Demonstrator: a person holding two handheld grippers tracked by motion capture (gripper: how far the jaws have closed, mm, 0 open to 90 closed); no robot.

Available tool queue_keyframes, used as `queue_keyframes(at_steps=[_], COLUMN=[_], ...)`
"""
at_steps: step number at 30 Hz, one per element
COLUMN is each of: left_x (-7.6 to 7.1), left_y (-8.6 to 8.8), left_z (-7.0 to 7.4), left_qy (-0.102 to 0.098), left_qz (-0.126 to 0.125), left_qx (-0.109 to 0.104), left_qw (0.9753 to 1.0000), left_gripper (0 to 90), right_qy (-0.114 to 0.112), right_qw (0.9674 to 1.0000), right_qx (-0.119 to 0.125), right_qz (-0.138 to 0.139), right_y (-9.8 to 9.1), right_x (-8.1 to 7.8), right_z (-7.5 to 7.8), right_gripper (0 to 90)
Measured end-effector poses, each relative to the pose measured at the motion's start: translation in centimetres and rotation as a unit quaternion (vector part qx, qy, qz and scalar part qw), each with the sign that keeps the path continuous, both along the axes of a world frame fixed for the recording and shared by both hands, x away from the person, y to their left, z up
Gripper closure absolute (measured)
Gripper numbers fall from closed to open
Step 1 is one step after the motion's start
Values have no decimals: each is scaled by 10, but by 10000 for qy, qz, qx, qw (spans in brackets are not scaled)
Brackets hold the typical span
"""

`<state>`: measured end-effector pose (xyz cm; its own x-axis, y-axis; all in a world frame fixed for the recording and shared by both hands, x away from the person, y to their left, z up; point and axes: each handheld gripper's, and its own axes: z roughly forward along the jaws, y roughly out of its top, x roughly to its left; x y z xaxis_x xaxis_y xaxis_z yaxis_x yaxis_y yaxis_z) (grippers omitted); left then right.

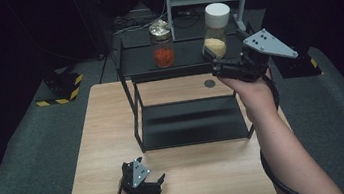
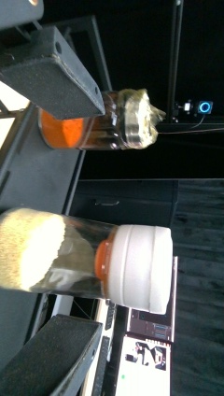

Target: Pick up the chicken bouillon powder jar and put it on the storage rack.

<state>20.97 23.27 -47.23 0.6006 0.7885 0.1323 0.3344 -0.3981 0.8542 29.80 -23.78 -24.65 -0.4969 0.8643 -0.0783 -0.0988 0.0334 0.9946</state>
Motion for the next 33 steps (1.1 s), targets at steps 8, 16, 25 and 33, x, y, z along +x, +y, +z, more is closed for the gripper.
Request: queue_keyframes(at_steps=[8,16,25,33], left_x=[0,0,0,0], left_y=[0,0,-1,-1], left_z=[0,0,0,0], left_qy=[3,-10,-6,15], left_qz=[17,7,24,29], left_qx=[-17,18,10,-1], left_qw=[10000,10000,10000,10000], left_gripper=[9,9,9,9], right_qy=[-85,-97,-13,73], right_qw=[9999,9996,9995,9989], right_qx=[-117,-233,-286,-449], right_qz=[65,126,108,114], right_y=[-5,-11,-16,-24], right_x=[-23,-36,-44,-49], right_z=[-10,-24,-40,-59], right_gripper=[0,0,0,0])
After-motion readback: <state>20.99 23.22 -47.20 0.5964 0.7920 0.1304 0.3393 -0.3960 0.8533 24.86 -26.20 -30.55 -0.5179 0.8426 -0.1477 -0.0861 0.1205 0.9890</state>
